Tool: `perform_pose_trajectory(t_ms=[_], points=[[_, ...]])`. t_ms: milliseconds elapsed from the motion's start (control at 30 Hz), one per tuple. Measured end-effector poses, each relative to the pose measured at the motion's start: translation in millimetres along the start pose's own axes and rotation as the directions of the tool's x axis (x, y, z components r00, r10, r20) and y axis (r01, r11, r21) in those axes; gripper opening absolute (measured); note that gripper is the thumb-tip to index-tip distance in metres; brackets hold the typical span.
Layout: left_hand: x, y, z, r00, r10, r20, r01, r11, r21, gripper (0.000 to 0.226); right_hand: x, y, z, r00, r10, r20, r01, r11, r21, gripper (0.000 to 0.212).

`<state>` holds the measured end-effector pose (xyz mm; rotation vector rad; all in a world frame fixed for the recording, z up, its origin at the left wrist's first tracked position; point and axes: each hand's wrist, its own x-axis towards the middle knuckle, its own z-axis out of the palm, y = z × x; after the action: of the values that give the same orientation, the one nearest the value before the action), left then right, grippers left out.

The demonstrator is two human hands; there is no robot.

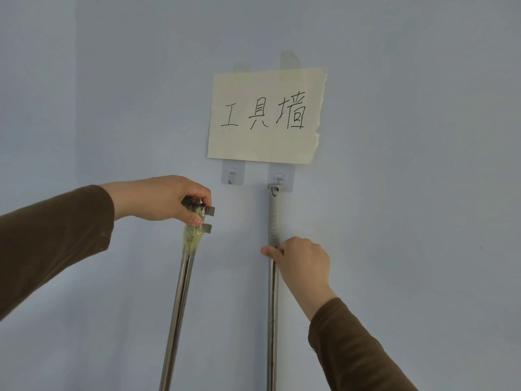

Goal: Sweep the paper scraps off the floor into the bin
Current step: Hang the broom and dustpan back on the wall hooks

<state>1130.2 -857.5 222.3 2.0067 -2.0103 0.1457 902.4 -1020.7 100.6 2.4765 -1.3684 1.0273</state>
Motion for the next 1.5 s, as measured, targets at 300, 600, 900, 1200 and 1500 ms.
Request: perform_pose_trajectory(t_ms=[300, 600, 900, 1200, 1500], points=[[20.1, 14.4, -6.1, 0.994, 0.009, -0.113, -0.009, 1.0, -0.005, 0.018, -50.6, -87.0, 37.5, 0.828, -0.356, 0.433, -0.122, 0.64, 0.759, 0.063], [31.6, 17.6, 37.5, 0.706, 0.067, -0.705, -0.01, 0.996, 0.085, 0.044, -25.2, -107.2, 63.6, 0.953, -0.141, 0.267, -0.202, 0.357, 0.912, 0.014], [42.5, 5.1, 113.0, 0.779, -0.331, -0.532, 0.091, 0.9, -0.426, 0.018, -3.9, -105.0, 70.8, 0.973, -0.004, 0.23, -0.22, 0.279, 0.935, 0.014], [46.7, -8.5, 136.6, 0.769, -0.377, -0.516, 0.094, 0.865, -0.493, 0.012, -3.3, -100.3, 87.6, 0.96, 0.013, 0.281, -0.271, 0.309, 0.912, 0.014], [42.5, -1.9, 150.3, 0.796, -0.358, -0.489, 0.094, 0.87, -0.484, 0.018, -14.0, -88.6, 95.1, 0.96, -0.01, 0.279, -0.26, 0.333, 0.906, 0.017]])
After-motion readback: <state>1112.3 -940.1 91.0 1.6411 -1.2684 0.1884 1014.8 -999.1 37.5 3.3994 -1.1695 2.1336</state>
